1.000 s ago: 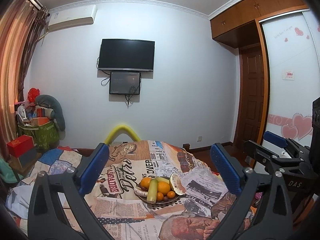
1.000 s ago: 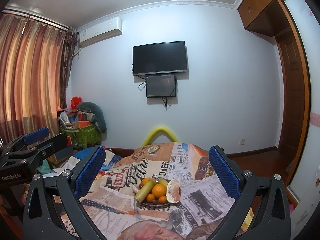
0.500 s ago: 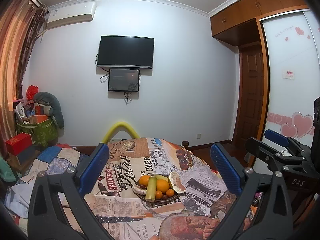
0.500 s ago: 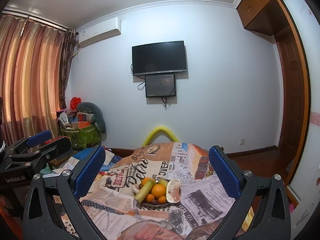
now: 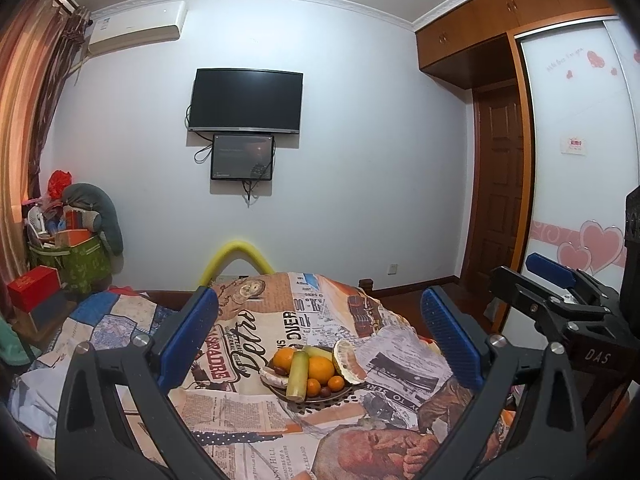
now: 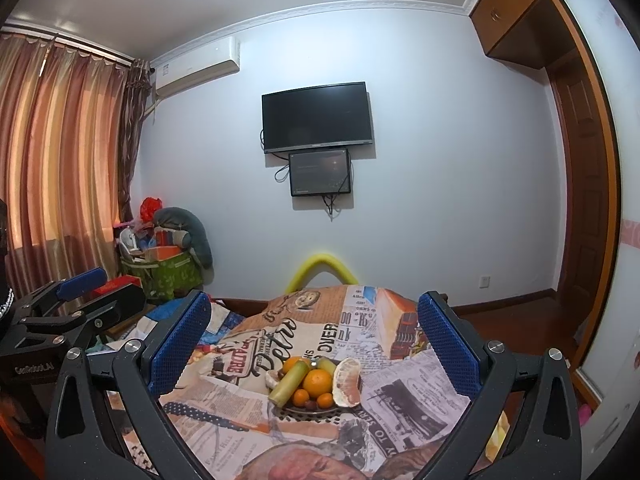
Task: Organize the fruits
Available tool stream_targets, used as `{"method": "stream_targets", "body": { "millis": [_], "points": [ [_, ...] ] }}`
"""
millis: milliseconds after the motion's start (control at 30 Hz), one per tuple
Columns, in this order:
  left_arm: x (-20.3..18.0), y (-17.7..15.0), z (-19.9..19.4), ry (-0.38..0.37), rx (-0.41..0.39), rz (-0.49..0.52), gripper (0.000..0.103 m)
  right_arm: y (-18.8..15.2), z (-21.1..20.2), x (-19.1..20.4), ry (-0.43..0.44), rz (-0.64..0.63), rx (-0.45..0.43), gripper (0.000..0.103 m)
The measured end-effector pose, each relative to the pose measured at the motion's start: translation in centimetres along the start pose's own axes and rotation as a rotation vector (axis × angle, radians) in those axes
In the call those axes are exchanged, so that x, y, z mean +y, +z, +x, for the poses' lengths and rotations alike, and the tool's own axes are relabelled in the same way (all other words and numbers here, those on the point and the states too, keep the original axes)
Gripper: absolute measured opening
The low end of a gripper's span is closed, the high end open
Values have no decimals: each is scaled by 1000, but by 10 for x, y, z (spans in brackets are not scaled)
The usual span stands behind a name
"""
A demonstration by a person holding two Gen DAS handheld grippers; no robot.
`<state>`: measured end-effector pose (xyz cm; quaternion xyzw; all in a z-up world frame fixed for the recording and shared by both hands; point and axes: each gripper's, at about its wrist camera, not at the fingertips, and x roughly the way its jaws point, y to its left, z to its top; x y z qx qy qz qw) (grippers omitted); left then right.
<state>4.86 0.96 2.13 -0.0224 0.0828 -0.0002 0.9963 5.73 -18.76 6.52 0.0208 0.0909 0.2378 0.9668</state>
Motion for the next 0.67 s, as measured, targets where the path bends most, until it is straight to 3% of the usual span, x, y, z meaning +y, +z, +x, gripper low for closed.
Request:
{"method": "stream_targets", "body": {
  "millis": [667],
  "points": [
    [1,-3,4,-15,4,5,103,-1,6,-3,-1,0,11,103]
  ]
}}
